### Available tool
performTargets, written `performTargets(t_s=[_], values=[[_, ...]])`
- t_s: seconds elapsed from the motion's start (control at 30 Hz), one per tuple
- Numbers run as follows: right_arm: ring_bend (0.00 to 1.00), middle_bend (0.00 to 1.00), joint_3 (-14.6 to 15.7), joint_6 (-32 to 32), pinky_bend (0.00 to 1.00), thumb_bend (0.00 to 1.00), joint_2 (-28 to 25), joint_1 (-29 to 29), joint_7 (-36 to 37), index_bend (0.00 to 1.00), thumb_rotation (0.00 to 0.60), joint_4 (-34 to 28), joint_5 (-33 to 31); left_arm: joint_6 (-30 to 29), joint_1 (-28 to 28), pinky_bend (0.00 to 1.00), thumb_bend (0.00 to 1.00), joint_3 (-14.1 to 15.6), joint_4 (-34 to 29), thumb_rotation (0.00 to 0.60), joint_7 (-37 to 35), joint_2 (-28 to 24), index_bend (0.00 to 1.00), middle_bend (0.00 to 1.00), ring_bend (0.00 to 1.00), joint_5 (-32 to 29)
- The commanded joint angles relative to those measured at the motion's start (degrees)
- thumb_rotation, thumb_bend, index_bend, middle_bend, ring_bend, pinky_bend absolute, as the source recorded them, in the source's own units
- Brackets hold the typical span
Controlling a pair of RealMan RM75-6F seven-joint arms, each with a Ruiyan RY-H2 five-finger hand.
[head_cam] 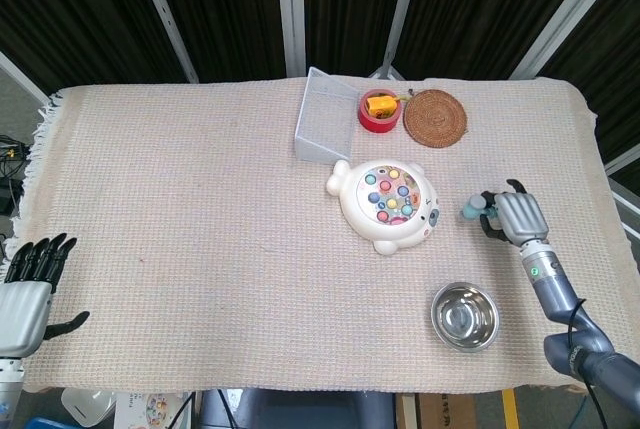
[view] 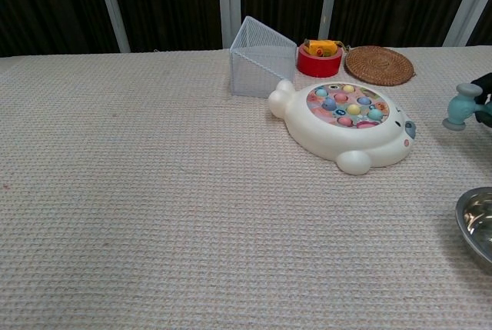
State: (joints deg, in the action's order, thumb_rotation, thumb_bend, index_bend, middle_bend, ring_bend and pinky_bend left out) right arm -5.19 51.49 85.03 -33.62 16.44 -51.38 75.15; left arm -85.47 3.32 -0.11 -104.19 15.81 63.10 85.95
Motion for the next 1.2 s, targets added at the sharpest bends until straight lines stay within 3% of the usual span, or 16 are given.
performTargets(t_s=[0.03,0.4,0.93,1.07,1.2], values=[[0.5,0.71,0.6,-0.8,0.09,0.75,1.7,0.4,2.7,0.81,0.6,3.1,1.2,-0.1,0.0,0.0,0.09,0.0,-0.3,0.6,0.3,0.0,0.0,0.0,0.0,0.0],[0.43,0.64,1.3,-3.1,0.05,0.75,4.6,0.7,7.9,0.7,0.6,9.6,2.7,-0.1,0.0,0.0,0.09,-0.1,-1.0,0.6,1.2,-0.1,0.0,0.0,0.0,0.0],[0.34,0.55,1.4,-4.4,0.0,0.75,3.4,1.5,10.1,0.56,0.6,8.9,3.5,-0.1,0.0,0.0,0.09,-0.2,-0.9,0.6,1.0,-0.1,0.0,0.0,0.0,0.0],[0.32,0.53,1.4,-4.9,0.0,0.68,3.0,1.6,10.0,0.54,0.6,8.4,3.4,0.0,0.0,0.0,0.09,-0.2,-0.8,0.6,0.9,0.0,0.0,0.0,0.0,-0.1],[0.3,0.52,1.3,-5.5,0.0,0.55,2.6,1.6,10.0,0.53,0.6,7.7,3.4,0.1,0.1,0.0,0.09,-0.3,-0.7,0.6,0.9,0.0,0.0,0.0,0.0,-0.2]])
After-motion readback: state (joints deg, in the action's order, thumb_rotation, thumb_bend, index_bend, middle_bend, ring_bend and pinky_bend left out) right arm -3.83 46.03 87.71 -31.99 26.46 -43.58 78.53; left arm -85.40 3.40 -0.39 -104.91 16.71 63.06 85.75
